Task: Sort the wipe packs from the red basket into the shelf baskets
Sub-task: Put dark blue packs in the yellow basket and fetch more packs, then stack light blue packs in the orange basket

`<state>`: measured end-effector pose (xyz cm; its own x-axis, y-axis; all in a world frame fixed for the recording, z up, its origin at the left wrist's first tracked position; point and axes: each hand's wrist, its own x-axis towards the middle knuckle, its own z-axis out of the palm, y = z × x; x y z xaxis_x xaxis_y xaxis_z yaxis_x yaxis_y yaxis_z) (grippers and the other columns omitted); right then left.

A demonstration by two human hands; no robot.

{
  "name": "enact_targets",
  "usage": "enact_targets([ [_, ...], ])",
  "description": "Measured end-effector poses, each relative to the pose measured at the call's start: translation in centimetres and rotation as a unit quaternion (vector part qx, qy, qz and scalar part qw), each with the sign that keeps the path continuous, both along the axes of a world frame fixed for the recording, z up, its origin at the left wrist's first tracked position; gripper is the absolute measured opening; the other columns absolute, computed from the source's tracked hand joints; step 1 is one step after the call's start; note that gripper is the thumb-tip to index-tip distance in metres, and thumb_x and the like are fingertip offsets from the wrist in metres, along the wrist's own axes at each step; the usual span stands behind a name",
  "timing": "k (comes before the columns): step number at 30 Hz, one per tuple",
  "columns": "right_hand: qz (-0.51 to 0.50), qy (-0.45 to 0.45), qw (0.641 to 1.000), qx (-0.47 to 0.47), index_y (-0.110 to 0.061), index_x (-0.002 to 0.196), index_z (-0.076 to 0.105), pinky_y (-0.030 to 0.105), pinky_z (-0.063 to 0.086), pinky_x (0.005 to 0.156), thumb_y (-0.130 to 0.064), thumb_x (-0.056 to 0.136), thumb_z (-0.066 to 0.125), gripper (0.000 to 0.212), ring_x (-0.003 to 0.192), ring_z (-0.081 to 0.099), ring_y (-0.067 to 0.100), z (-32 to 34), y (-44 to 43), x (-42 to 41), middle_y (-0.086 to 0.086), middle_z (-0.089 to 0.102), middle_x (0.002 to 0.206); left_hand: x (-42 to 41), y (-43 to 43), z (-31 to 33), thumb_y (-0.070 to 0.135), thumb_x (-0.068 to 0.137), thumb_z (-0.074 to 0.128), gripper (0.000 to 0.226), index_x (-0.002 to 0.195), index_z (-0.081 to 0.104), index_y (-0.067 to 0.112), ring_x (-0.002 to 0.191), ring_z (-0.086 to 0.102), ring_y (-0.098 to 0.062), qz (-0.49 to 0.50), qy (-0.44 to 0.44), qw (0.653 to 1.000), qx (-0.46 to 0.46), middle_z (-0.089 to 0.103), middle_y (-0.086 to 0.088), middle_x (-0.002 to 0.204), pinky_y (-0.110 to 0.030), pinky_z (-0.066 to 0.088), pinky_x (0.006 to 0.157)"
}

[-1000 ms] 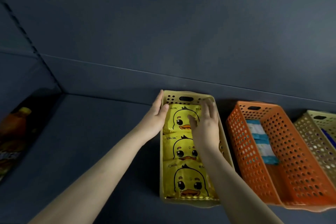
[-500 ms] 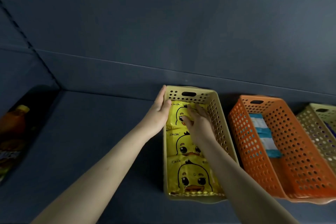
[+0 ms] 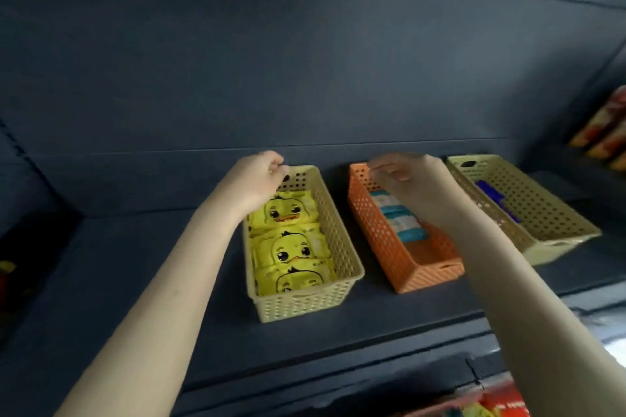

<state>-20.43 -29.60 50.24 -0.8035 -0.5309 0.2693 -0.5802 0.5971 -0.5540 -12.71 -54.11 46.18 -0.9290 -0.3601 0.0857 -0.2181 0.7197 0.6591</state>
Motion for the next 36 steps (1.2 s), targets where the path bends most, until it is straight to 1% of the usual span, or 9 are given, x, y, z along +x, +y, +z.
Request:
enact_targets([
  [2, -0.031, 0.027, 0.999, -0.016, -0.019, 0.099, 0.073, 0.002, 0.042, 0.073, -0.018, 0.087, 0.067, 0.013, 0.078, 0.063, 0.006, 0.7, 5.4, 2.3, -0.007, 0.071, 0.09, 0.4, 4.7, 0.2, 0.034, 0.096, 0.051, 0.03, 0.122, 0.06, 0.021, 0.108, 0.061, -0.014, -0.034, 0.048, 0.998, -0.009, 0.065, 0.005, 0.121, -0.035, 0.048, 0.097],
  [5, -0.079, 0.026, 0.996, -0.037, -0.027, 0.095, 0.073, 0.008, 0.044, 0.072, -0.018, 0.087, 0.066, 0.013, 0.079, 0.064, 0.006, 0.2, 14.2, 6.4, -0.012, 0.069, 0.085, 2.0, 13.7, -0.5, 0.026, 0.096, 0.053, 0.024, 0.116, 0.064, 0.017, 0.093, 0.062, -0.009, -0.095, 0.104, 0.99, 0.011, 0.069, 0.003, 0.11, -0.02, 0.045, 0.085],
  [9, -0.137, -0.03, 0.99, -0.027, -0.027, 0.094, 0.07, 0.0, 0.041, 0.068, -0.013, 0.089, 0.063, 0.015, 0.079, 0.064, 0.001, -3.0, 25.8, 12.4, -0.014, 0.068, 0.084, 5.8, 26.2, -3.6, 0.026, 0.096, 0.054, 0.021, 0.113, 0.067, 0.02, 0.089, 0.059, 0.0, -0.18, 0.067, 0.978, 0.076, 0.067, 0.012, 0.103, 0.0, 0.037, 0.072],
  [13, -0.208, -0.094, 0.973, 0.025, -0.019, 0.1, 0.072, 0.017, 0.048, 0.074, -0.013, 0.09, 0.062, 0.016, 0.08, 0.066, 0.011, -9.7, 35.1, 17.0, -0.003, 0.072, 0.091, 9.3, 35.6, -9.9, 0.029, 0.097, 0.053, 0.021, 0.111, 0.067, 0.024, 0.096, 0.063, -0.002, -0.261, -0.042, 0.959, 0.102, 0.069, 0.011, 0.108, -0.022, 0.05, 0.087],
  [17, -0.244, -0.193, 0.949, 0.056, -0.022, 0.097, 0.071, 0.03, 0.056, 0.073, -0.006, 0.085, 0.063, 0.022, 0.076, 0.069, 0.015, -17.3, 40.4, 20.2, -0.004, 0.073, 0.09, 12.2, 40.4, -16.3, 0.027, 0.097, 0.053, 0.022, 0.113, 0.067, 0.021, 0.096, 0.061, -0.001, -0.274, -0.14, 0.946, 0.105, 0.069, 0.01, 0.109, -0.012, 0.047, 0.081],
  [21, -0.298, -0.28, 0.913, 0.005, -0.013, 0.093, 0.072, 0.037, 0.056, 0.075, 0.0, 0.079, 0.068, 0.019, 0.078, 0.069, 0.022, -24.5, 43.1, 21.4, 0.0, 0.072, 0.082, 13.5, 42.8, -23.3, 0.025, 0.095, 0.056, 0.018, 0.105, 0.069, 0.019, 0.097, 0.064, -0.007, -0.255, -0.265, 0.92, 0.133, 0.071, 0.005, 0.104, -0.031, 0.051, 0.091],
  [26, -0.321, -0.38, 0.867, 0.01, -0.017, 0.1, 0.07, 0.032, 0.055, 0.077, -0.012, 0.083, 0.067, 0.018, 0.081, 0.068, 0.018, -32.2, 44.3, 19.9, 0.002, 0.073, 0.095, 12.2, 44.0, -30.9, 0.023, 0.095, 0.056, 0.021, 0.102, 0.069, 0.008, 0.098, 0.065, -0.015, -0.201, -0.347, 0.903, 0.156, 0.071, -0.003, 0.101, -0.027, 0.049, 0.087],
  [31, -0.336, -0.415, 0.844, 0.044, -0.014, 0.108, 0.07, 0.022, 0.043, 0.072, -0.014, 0.086, 0.065, 0.023, 0.087, 0.065, 0.015, -38.4, 45.7, 16.8, 0.0, 0.071, 0.101, 9.2, 45.2, -37.7, 0.022, 0.094, 0.057, 0.019, 0.097, 0.068, 0.007, 0.094, 0.064, -0.018, -0.174, -0.404, 0.883, 0.161, 0.07, -0.005, 0.097, -0.028, 0.048, 0.083],
  [36, -0.37, -0.444, 0.815, 0.042, -0.011, 0.107, 0.069, 0.022, 0.044, 0.075, -0.017, 0.087, 0.065, 0.021, 0.095, 0.067, 0.019, -45.4, 47.6, 13.6, 0.003, 0.072, 0.102, 5.6, 47.2, -43.4, 0.02, 0.096, 0.053, 0.017, 0.099, 0.064, 0.008, 0.094, 0.062, -0.018, -0.177, -0.442, 0.867, 0.148, 0.067, -0.004, 0.094, -0.022, 0.042, 0.076],
])
